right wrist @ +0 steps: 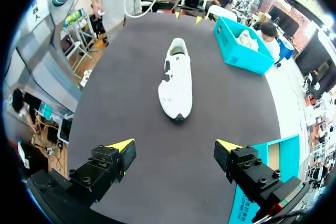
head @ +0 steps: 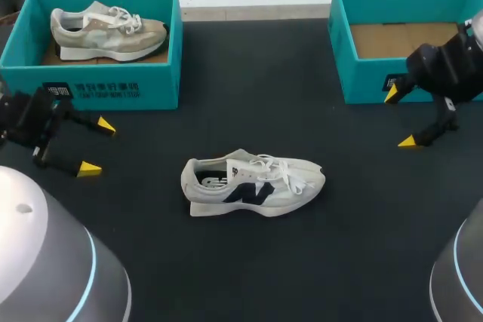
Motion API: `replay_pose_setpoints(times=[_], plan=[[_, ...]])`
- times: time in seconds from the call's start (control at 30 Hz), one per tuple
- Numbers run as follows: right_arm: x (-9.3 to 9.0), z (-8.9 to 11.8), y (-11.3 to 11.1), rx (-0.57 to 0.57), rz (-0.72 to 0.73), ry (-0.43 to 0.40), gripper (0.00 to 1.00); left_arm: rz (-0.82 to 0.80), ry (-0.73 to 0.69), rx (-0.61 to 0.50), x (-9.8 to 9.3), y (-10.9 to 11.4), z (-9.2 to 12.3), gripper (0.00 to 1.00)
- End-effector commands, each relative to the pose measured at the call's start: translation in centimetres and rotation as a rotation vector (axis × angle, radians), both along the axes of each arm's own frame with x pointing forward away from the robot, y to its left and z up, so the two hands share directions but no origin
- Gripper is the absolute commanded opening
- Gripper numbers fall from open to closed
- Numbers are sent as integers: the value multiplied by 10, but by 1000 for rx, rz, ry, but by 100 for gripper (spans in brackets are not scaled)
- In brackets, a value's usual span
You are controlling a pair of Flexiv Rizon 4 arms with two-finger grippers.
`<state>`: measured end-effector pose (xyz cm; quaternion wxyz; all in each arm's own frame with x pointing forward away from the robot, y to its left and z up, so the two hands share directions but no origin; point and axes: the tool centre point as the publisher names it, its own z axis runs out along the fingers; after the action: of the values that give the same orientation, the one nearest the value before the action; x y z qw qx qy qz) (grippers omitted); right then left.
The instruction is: Take the shoe out of the shoebox, open the shoe tongue, remove and reinsert the insole, then place the shoe into the shoebox
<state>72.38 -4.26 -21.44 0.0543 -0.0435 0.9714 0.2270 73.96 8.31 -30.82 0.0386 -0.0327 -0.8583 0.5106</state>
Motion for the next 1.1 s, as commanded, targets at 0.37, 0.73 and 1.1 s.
replay_pose_setpoints(times=[0.37,0.73,1.1], plan=[[1,-1,1,-3,-1,1,100,197,-97,-66,-11,-20,-43,100],[1,-1,1,-3,-1,1,100,197,-97,-66,-11,-20,-43,100],[1,-1,1,-3,-1,1,100,136,-67,-86,-26,-74,-63,100]])
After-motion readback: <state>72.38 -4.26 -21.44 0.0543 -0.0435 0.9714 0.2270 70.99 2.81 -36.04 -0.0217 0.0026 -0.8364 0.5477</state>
